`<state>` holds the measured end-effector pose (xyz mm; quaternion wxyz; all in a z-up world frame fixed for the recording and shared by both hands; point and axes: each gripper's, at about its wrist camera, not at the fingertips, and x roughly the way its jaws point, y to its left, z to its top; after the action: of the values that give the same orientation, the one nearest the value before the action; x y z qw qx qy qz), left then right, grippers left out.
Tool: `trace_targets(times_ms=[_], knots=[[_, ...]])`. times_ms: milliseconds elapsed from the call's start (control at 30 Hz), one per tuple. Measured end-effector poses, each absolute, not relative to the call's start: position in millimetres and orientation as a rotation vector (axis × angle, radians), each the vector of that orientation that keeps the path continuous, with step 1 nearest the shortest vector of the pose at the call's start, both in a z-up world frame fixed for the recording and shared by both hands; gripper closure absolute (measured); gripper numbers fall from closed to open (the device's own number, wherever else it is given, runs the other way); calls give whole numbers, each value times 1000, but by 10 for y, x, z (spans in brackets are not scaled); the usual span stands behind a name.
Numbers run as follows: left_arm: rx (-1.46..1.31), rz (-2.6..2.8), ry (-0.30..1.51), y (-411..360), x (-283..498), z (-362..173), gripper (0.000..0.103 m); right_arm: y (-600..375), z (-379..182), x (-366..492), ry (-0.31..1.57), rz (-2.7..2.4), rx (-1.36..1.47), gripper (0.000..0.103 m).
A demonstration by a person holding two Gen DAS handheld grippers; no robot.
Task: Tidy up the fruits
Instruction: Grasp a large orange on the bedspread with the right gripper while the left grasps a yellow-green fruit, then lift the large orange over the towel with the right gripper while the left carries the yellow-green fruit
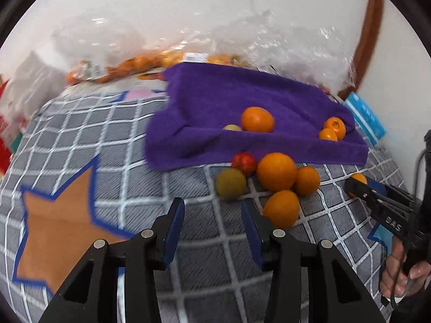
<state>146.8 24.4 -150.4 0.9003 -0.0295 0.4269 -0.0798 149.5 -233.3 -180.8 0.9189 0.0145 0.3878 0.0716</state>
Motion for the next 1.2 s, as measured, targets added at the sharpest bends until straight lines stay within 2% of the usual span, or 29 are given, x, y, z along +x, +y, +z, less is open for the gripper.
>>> trace_targets(times_ms=[233, 467, 1033, 1200], knots=[[-85, -245, 896, 172, 1614, -1562, 62, -2296, -1821, 1469, 794, 163, 4, 67], [-42, -211, 886, 84, 1704, -1609, 77, -2289, -1833, 1492, 801, 172, 6, 67], [73, -162, 886, -90, 1683, -1610, 78, -2302, -1885, 1568, 844, 161, 9, 67], [67, -166, 888, -88, 1687, -1601, 77, -2170, -1869, 1524, 831, 137, -93, 67]])
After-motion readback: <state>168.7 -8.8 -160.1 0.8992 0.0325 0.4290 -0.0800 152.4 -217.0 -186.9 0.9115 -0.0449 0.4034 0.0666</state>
